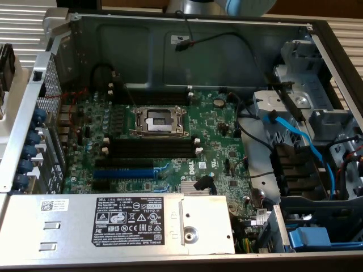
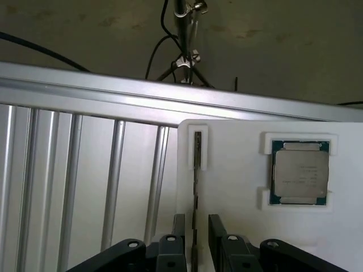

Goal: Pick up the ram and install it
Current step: 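Pick up the ram and move it above insertion slot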

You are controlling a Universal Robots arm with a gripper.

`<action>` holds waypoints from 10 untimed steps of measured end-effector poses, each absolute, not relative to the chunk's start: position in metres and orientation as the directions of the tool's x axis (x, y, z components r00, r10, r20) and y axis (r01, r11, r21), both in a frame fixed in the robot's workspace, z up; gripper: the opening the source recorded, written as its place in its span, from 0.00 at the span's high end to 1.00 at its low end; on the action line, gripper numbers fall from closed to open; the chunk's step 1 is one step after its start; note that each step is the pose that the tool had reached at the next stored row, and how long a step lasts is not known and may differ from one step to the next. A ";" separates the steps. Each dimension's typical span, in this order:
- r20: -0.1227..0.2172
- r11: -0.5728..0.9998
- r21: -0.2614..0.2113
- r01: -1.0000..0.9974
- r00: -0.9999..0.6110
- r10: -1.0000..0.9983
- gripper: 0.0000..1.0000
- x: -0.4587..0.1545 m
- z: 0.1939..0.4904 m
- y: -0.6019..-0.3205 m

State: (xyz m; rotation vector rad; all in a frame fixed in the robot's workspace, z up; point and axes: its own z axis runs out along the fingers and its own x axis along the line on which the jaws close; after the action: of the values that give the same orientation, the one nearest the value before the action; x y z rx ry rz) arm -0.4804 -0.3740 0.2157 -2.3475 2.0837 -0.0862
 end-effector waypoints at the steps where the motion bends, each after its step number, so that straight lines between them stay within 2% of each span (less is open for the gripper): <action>1: 0.039 -0.119 -0.034 -0.992 0.118 -0.992 0.69 -0.480 0.215 -0.374; 10: 0.037 -0.111 -0.027 -0.993 0.110 -0.993 0.69 -0.479 0.210 -0.379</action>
State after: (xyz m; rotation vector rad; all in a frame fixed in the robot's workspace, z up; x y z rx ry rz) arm -0.4786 -0.3794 0.2096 -2.3435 2.0980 -0.0714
